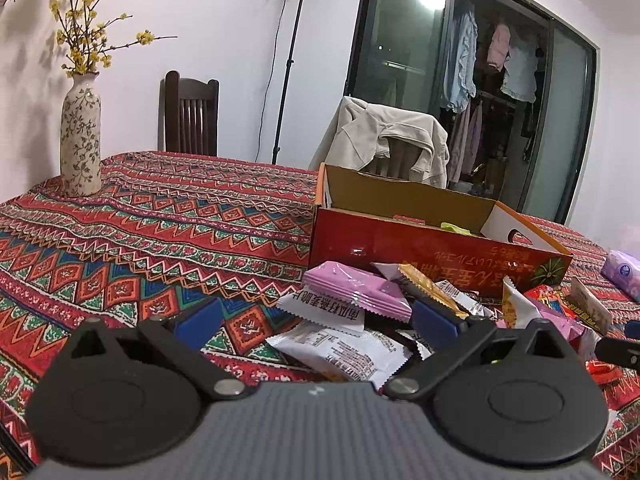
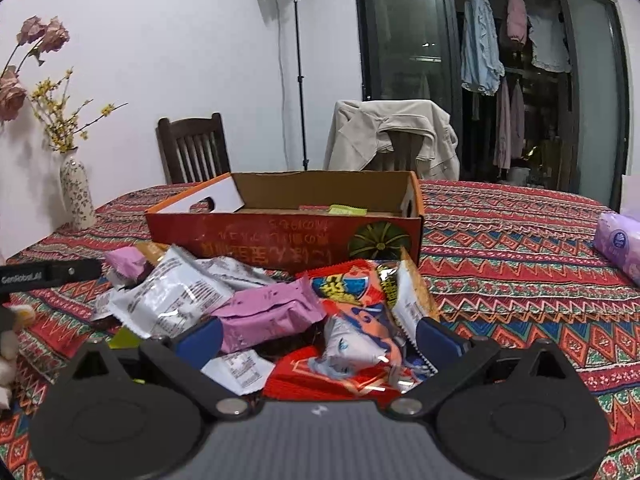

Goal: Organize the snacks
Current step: 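Move both tools back to the pile, right tool grasping the red packet, then lift the red packet with the right tool while the left grasps a pink packet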

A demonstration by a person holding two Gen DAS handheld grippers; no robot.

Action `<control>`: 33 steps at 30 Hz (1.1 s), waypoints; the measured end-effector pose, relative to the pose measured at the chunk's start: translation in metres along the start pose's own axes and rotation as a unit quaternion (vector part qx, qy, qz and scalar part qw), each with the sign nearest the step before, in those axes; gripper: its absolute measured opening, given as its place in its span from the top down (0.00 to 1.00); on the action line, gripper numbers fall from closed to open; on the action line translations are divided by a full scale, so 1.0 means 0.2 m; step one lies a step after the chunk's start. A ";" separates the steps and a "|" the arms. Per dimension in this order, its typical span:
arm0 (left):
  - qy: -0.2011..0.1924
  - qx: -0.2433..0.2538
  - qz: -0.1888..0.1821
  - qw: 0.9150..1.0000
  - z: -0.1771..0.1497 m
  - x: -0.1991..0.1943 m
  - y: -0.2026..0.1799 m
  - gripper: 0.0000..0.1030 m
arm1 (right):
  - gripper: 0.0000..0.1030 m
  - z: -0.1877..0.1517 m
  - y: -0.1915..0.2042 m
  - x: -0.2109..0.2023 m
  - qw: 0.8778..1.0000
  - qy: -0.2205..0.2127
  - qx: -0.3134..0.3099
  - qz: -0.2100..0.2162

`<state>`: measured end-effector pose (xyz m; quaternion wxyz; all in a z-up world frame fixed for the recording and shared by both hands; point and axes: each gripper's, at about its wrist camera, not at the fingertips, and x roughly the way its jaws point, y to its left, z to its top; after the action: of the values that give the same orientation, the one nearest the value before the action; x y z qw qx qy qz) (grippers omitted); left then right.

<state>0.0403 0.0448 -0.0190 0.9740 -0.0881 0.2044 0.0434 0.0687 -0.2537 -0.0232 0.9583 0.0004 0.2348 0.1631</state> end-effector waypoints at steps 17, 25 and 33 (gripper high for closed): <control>0.007 -0.012 0.002 1.000 0.00 0.01 0.02 0.00 | 0.44 0.04 -0.09 0.18 0.997 0.063 0.011 -0.045; 0.011 -0.017 0.002 1.000 0.00 0.02 0.03 0.00 | 0.45 0.01 -0.05 0.20 0.996 0.072 0.024 -0.045; 0.014 -0.020 -0.001 1.000 0.00 0.02 0.03 0.00 | 0.48 0.02 -0.05 0.22 0.996 0.078 0.014 -0.043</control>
<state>0.0438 0.0503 -0.0227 0.9690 -0.1081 0.2173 0.0455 0.1109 -0.2484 -0.0399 0.9430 -0.0087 0.3113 0.1174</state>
